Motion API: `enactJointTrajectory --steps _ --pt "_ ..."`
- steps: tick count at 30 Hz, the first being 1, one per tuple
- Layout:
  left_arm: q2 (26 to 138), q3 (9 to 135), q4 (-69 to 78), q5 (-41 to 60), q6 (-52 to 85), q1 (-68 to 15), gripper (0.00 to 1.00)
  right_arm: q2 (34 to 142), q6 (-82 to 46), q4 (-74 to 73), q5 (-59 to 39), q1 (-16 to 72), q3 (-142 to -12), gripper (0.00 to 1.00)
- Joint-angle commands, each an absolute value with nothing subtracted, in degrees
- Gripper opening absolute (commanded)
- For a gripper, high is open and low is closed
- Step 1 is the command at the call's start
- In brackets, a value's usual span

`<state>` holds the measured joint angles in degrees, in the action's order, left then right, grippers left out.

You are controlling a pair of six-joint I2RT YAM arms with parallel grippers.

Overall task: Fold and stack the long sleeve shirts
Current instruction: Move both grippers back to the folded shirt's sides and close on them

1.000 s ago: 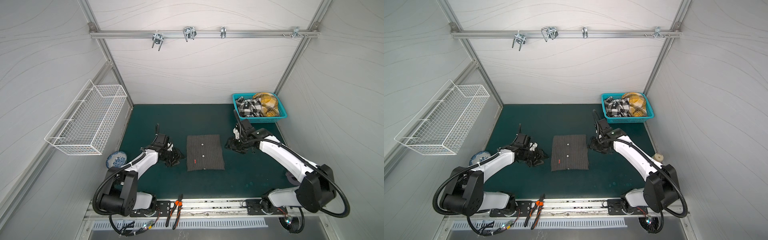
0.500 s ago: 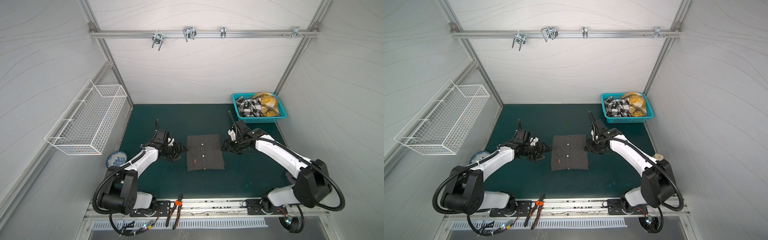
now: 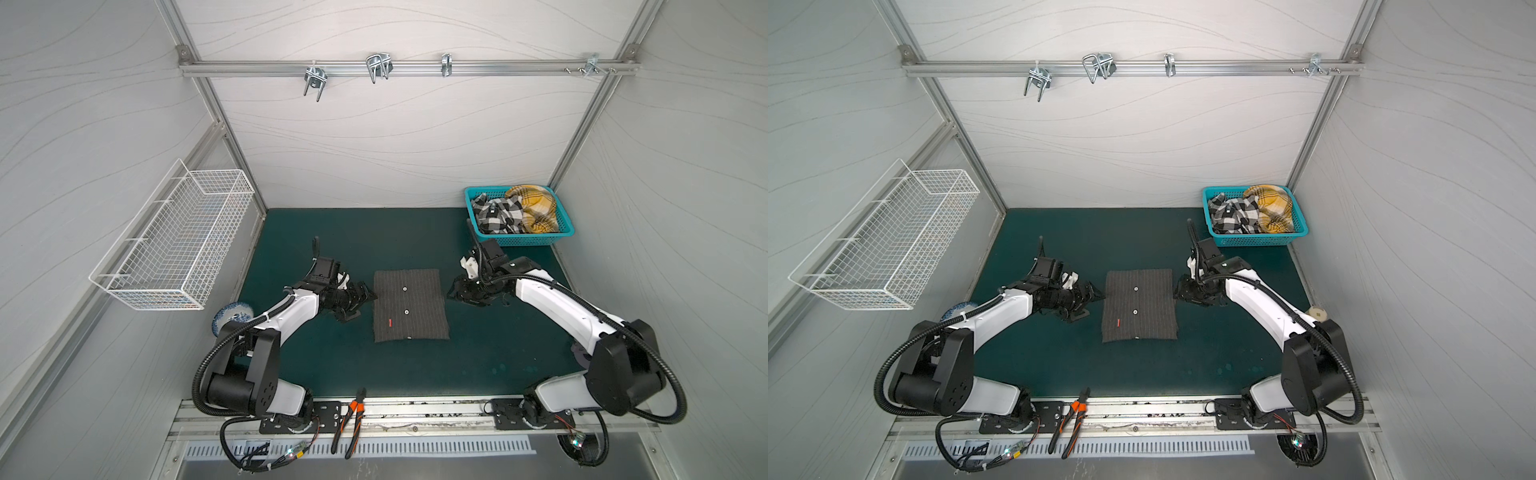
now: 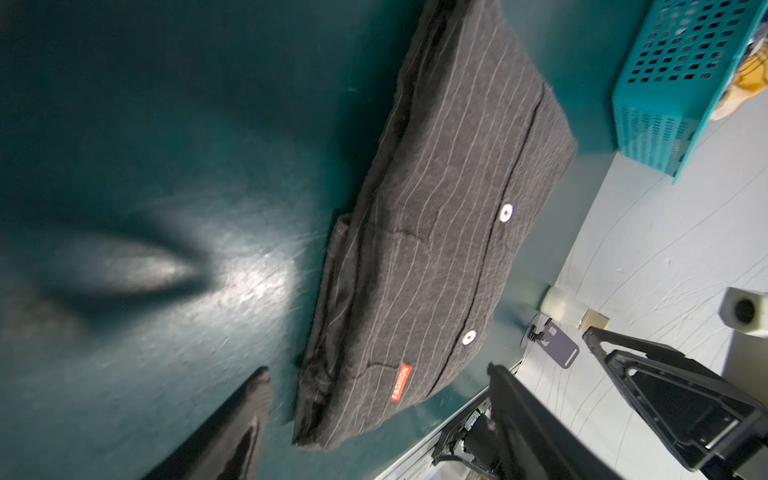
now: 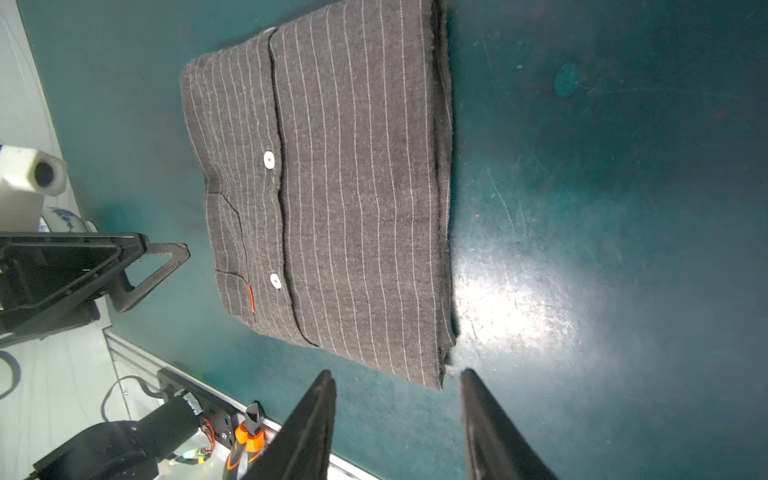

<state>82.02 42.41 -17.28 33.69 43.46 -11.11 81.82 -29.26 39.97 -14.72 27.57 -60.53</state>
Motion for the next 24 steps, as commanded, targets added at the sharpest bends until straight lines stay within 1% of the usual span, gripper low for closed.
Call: enactJointTrajectory --steps 1,6,10,14,17,24 --pt "83.36 41.28 -10.49 35.07 45.64 -10.72 0.84 83.85 -28.27 39.08 -17.05 27.51 -59.67 0.43" --pt "85.55 38.47 -4.73 36.39 47.90 -10.72 0.87 85.51 -28.39 39.11 -17.54 28.36 -59.34 0.41" --pt "86.80 37.19 -4.45 36.12 47.63 -10.72 0.88 86.31 -28.69 38.93 -17.69 29.85 -59.30 0.41" --pt "88.13 35.91 -2.66 36.75 49.12 -10.72 0.83 88.10 -29.74 38.32 -17.36 32.22 -59.60 0.34" --pt "88.91 34.75 -0.47 36.99 50.61 -10.81 0.82 89.42 -30.75 36.33 -18.09 32.76 -59.15 0.33" --pt "91.15 34.49 -0.13 36.01 50.63 -11.91 0.82 93.99 -30.46 34.84 -18.45 32.70 -59.94 0.28"
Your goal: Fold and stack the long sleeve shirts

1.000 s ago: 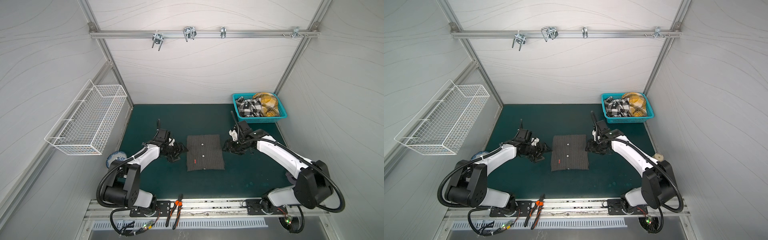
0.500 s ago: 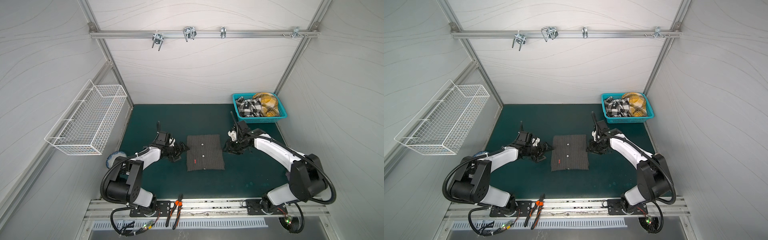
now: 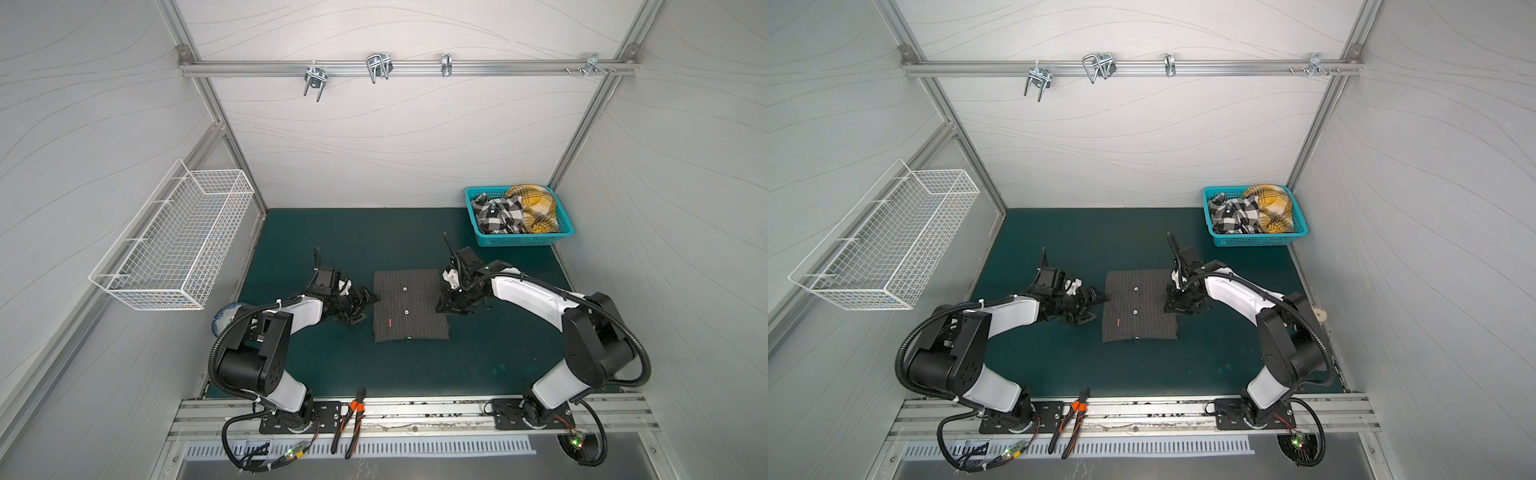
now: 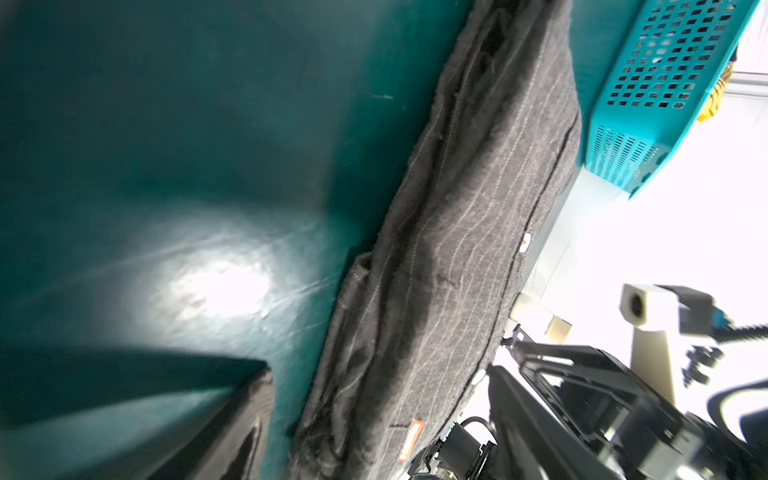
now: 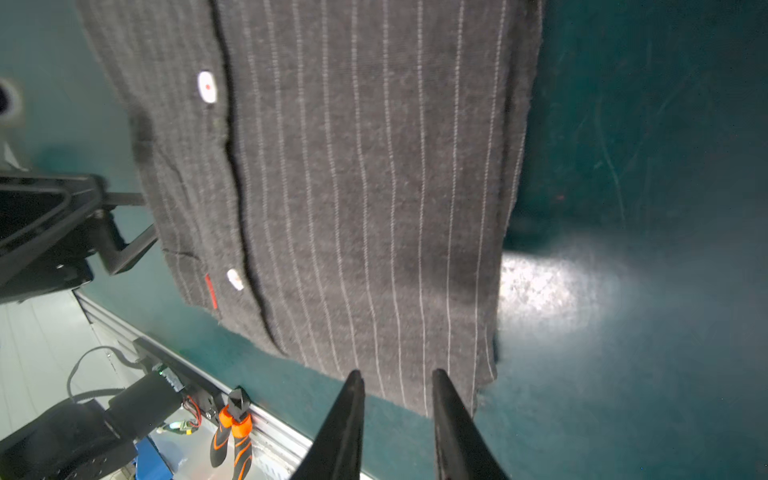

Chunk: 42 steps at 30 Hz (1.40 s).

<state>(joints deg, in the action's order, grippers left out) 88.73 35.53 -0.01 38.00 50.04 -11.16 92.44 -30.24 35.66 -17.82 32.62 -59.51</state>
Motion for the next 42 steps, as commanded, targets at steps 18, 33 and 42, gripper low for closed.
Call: enactJointTrajectory --steps 18,33,42 --pt "99.31 35.19 0.39 34.11 51.76 -12.73 0.75 97.97 -30.63 29.33 -22.89 29.94 -57.15 0.22" --pt "102.60 36.22 2.78 35.49 53.04 -15.29 0.61 100.94 -31.51 27.50 -26.60 27.41 -56.25 0.21" --pt "103.79 35.86 6.60 38.38 54.01 -15.29 0.46 101.59 -31.56 27.67 -26.81 27.40 -56.45 0.20"
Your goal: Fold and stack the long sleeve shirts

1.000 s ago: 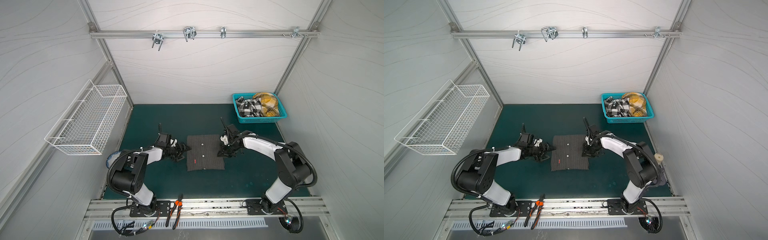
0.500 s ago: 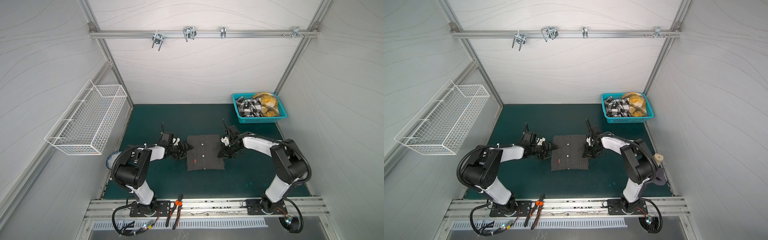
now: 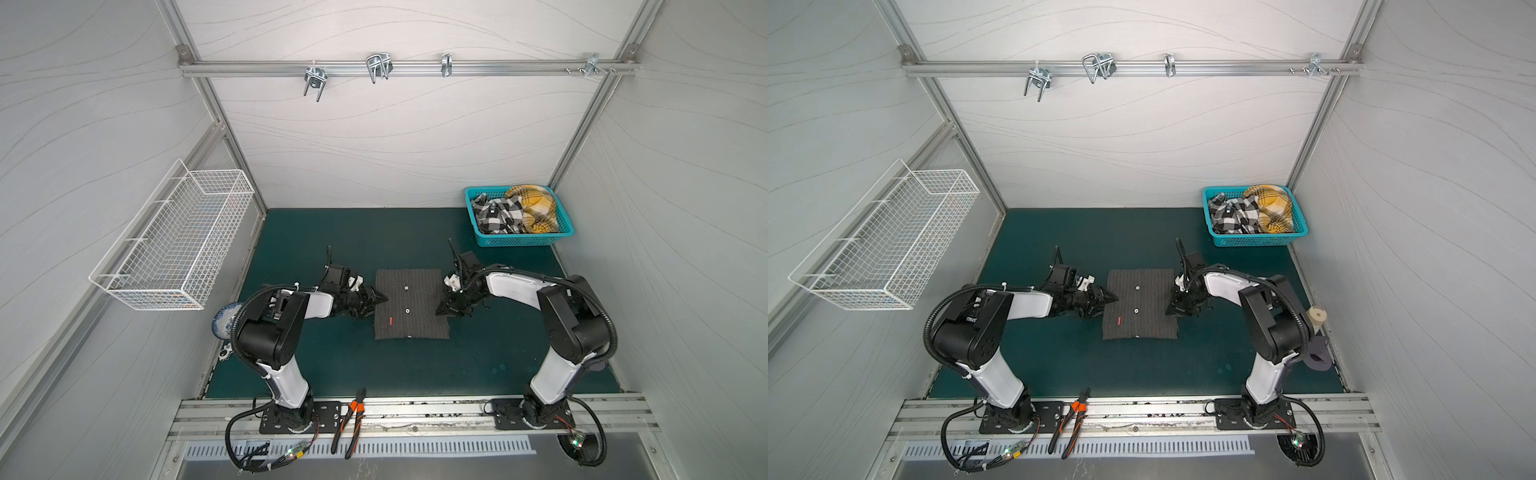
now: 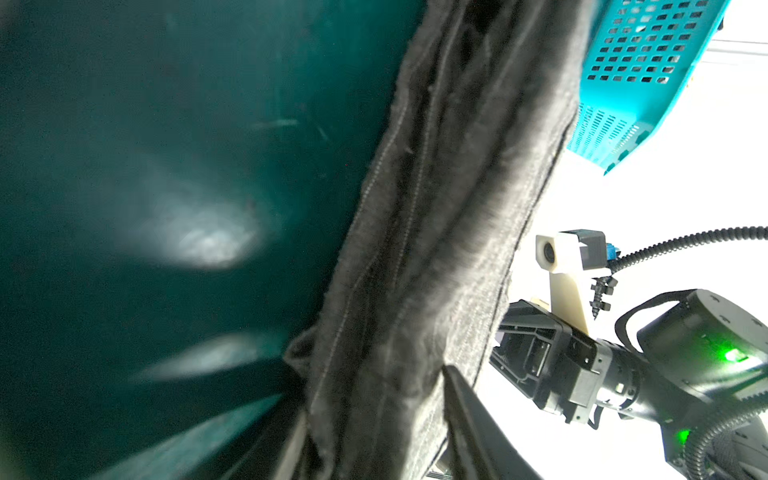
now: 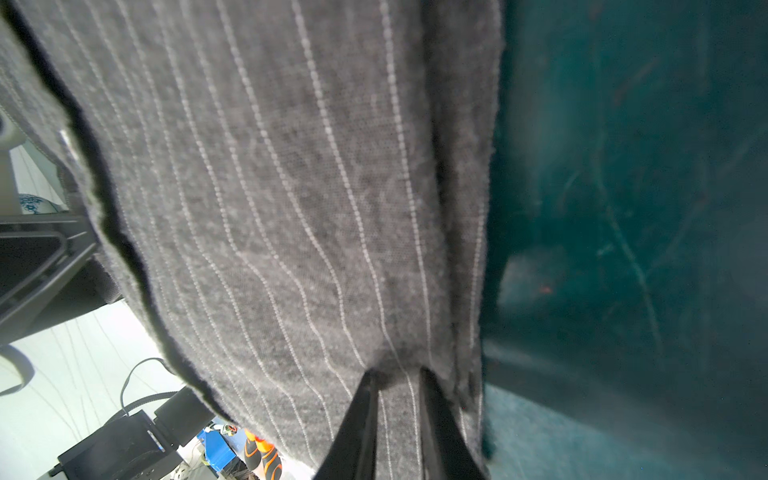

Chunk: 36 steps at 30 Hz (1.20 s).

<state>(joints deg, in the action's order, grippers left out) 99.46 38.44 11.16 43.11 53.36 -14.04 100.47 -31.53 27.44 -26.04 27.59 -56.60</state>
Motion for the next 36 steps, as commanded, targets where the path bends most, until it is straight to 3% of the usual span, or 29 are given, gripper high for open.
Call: enactJointTrajectory --steps 1,11,15,36 --pt "103.97 35.86 7.01 38.64 54.10 -15.29 0.44 101.60 -31.50 27.67 -26.81 27.37 -56.43 0.20" --pt "105.40 35.77 9.53 40.13 54.92 -15.29 0.37 102.22 -31.47 27.90 -26.98 27.36 -56.86 0.20" --pt "105.65 35.86 9.67 40.36 54.89 -15.29 0.41 102.04 -31.47 27.81 -26.99 27.39 -56.67 0.20" --pt "108.42 37.53 9.67 41.50 55.11 -15.38 0.28 101.50 -32.00 28.28 -25.49 27.42 -56.58 0.19"
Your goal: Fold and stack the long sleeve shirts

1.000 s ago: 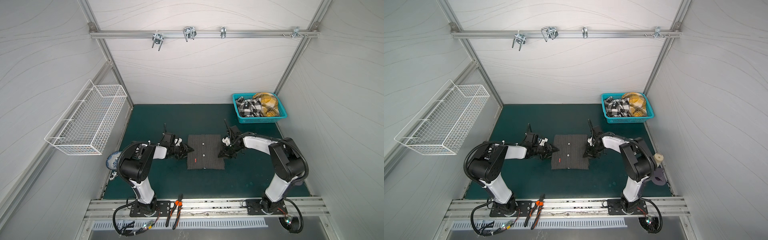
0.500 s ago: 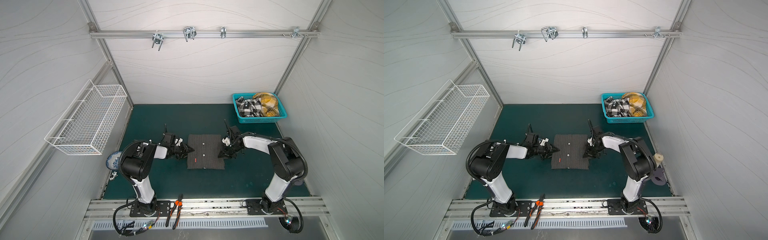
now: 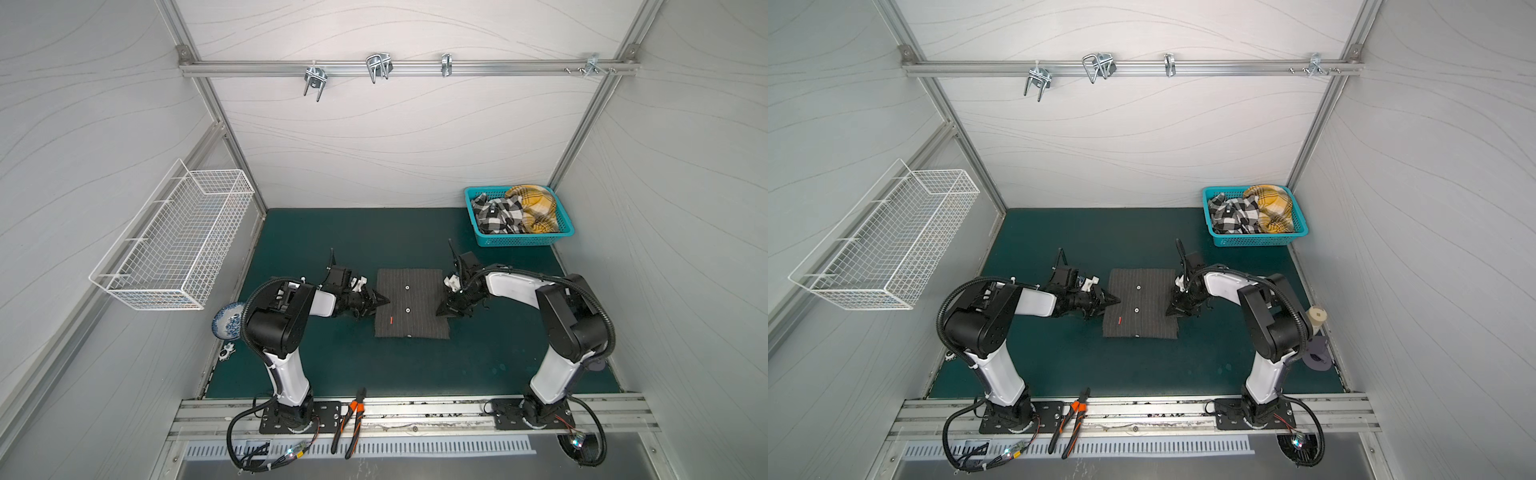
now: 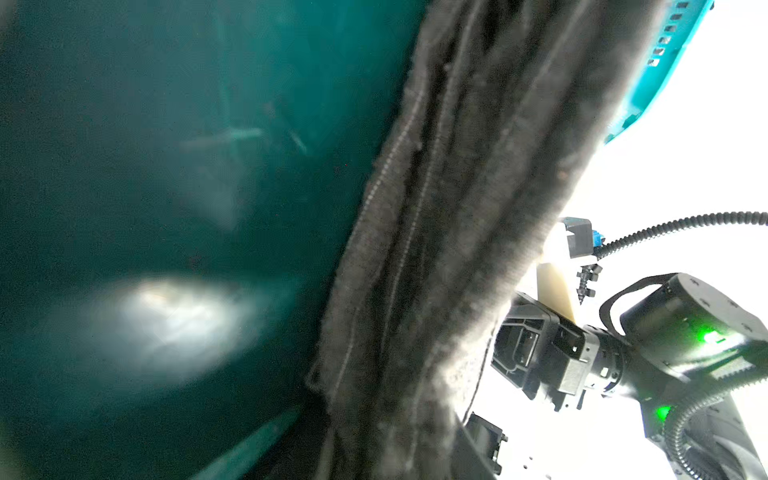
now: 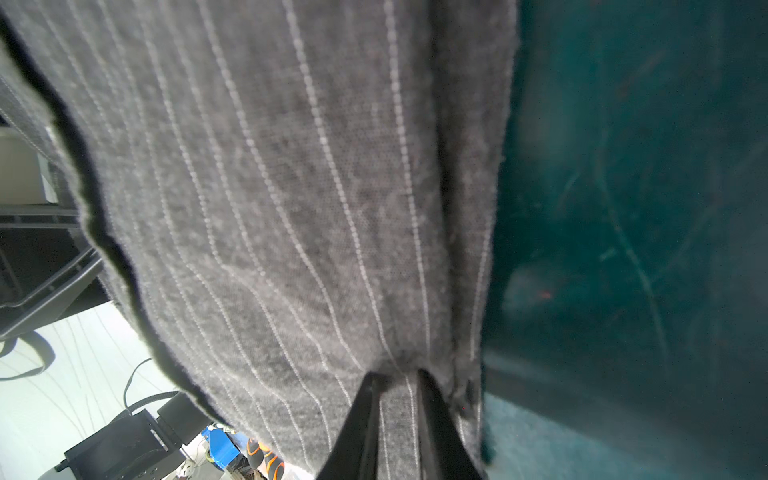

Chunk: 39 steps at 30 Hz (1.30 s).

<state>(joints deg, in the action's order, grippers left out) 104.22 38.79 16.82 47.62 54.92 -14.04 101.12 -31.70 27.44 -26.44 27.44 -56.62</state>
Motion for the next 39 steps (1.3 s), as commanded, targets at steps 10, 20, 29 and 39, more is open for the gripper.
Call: enactJointTrajectory --steps 10,20,29,39 --pt "109.03 38.37 8.02 41.31 54.53 -15.38 0.15 101.28 -31.99 28.35 -25.27 27.49 -56.52 0.19" --pt "109.55 39.15 6.15 40.90 53.73 -15.45 0.05 99.76 -32.26 28.21 -24.35 27.60 -55.82 0.19" --pt "110.17 40.31 3.20 39.95 52.61 -15.47 0.00 97.12 -32.76 28.19 -22.64 27.64 -54.81 0.29" --pt "109.21 40.96 0.79 38.80 51.47 -15.64 0.00 88.87 -30.84 35.22 -16.72 27.61 -57.19 0.48"
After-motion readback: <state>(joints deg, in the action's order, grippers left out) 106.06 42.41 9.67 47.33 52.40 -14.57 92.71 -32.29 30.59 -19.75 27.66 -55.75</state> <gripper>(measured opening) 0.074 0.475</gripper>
